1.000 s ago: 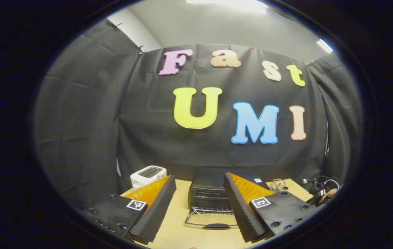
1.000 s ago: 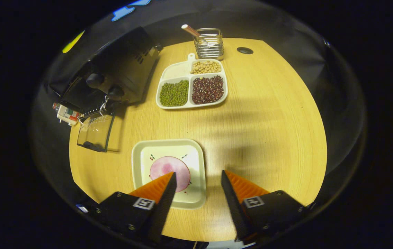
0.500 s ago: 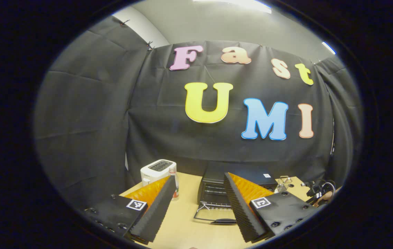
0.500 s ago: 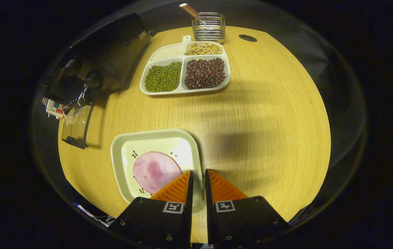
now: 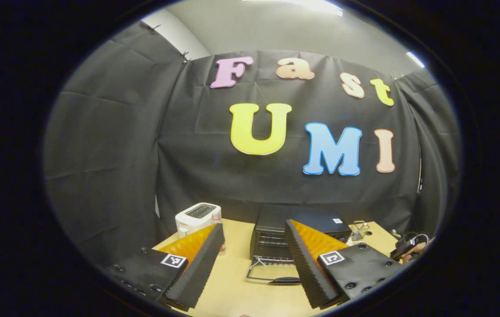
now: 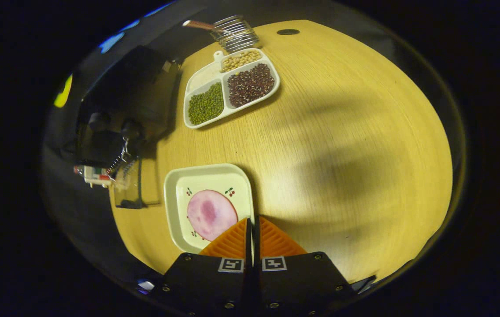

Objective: Open the electric oven with the left hand, put the food in, and close the electric oven.

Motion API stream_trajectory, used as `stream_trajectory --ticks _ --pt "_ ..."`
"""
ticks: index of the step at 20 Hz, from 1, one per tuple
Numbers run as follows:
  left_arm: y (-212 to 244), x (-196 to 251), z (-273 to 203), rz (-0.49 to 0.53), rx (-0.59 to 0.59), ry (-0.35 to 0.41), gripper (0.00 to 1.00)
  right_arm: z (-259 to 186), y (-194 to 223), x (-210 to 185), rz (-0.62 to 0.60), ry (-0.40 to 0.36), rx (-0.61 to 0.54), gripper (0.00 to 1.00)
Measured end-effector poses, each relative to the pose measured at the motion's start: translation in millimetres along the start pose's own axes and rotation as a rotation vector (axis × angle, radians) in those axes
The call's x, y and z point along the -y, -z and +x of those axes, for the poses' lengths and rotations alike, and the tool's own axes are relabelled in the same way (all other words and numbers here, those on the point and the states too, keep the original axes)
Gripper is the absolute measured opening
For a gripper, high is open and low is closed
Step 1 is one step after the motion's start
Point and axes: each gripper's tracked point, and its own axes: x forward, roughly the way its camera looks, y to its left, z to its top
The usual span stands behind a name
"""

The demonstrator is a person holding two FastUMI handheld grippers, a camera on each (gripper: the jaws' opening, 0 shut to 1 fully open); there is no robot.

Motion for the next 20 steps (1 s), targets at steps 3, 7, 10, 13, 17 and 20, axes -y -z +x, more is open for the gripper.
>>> stream_trajectory --ticks 3,7,10,13,17,20 --pt "2.1 0.6 3.2 -0.021 -0.015 0.012 0.99 0.7 5.8 -5.2 0.116 -0.098 0.025 0.01" --pt "3.3 8.0 6.5 -0.02 -0.018 0.04 0.94 -7.3 10.4 -13.3 0.217 -0.211 0.059 0.0" --pt "0.6 12.2 6.3 -0.011 -0.015 0.054 0.94 -11.4 9.4 -19.9 0.29 -0.285 0.09 0.01" --pt "0.5 11.9 7.2 -0.012 -0.013 0.057 0.99 -13.2 9.3 -19.2 0.31 -0.297 0.109 0.0" --pt "0.5 8.5 8.7 -0.02 -0.014 0.049 0.94 -21.2 6.0 -28.1 0.336 -0.358 0.132 0.01" --pt "3.0 10.3 9.5 -0.022 -0.019 0.047 0.94 -29.2 3.5 -34.7 0.357 -0.411 0.153 0.01"
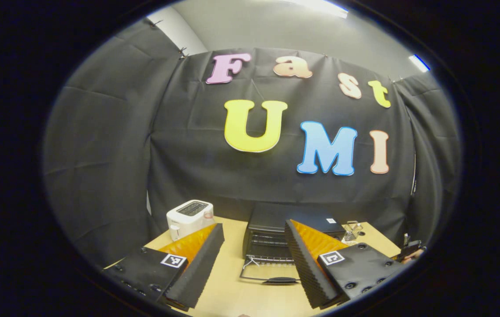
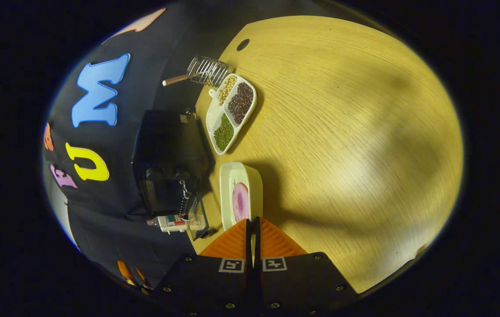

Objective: Open the electric oven with the left hand, put the food in, and close the electric oven.

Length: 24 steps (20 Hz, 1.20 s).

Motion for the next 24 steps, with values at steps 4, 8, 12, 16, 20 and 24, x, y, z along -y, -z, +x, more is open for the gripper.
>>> stream_trajectory --ticks 4,8,12,16,20,24 --pt "-0.9 3.5 1.0 -0.001 -0.002 0.005 0.94 -5.1 1.9 -0.7 0.016 -0.025 0.009 0.0" --pt "-2.9 7.9 4.6 0.004 0.001 0.014 0.94 -11.1 1.5 -2.9 0.037 -0.06 0.027 0.01" --pt "1.6 10.7 6.3 -0.001 -0.009 0.019 0.99 -16.8 0.5 13.4 0.012 -0.004 0.035 0.01" --pt "2.7 16.5 8.9 0.004 -0.012 0.031 0.89 -10.0 -6.2 37.2 -0.055 0.15 0.03 0.01" --pt "1.2 18.5 7.5 0.016 -0.008 0.037 0.94 1.4 -14.6 45.3 -0.157 0.28 0.006 0.01" --pt "1.1 11.1 5.8 0.018 -0.006 0.021 0.94 0.7 -16.1 49.5 -0.296 0.393 -0.033 0.1"
